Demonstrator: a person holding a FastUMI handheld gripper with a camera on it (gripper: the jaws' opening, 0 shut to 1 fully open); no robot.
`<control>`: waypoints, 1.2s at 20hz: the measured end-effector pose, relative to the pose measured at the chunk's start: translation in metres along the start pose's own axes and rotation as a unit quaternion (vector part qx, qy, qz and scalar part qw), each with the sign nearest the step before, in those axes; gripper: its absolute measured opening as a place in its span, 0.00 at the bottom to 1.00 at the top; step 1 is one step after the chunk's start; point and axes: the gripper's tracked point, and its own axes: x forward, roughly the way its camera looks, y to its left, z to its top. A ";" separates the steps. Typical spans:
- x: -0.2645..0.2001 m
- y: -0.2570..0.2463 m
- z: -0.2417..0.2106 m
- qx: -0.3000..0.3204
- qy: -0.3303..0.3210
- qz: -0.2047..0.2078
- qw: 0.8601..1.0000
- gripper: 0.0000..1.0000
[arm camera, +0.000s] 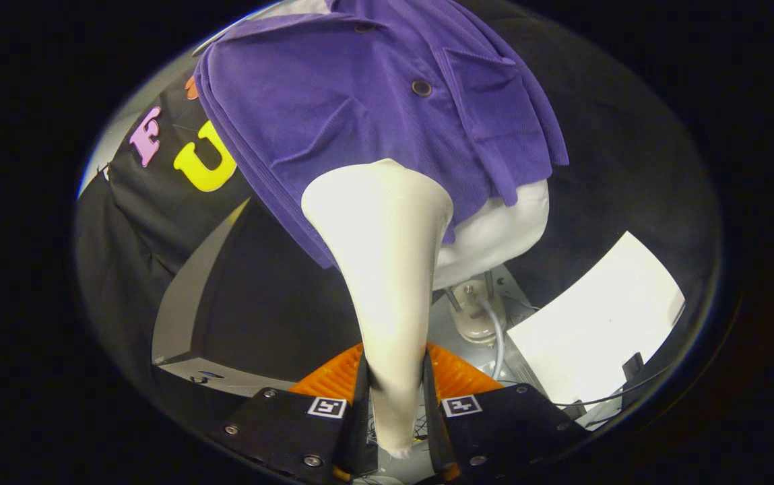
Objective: Iron the clothes twice with a garment steamer, once on the left side and once on the right side.
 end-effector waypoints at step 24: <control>-0.195 0.054 0.258 -0.026 -0.383 0.062 0.921 0.36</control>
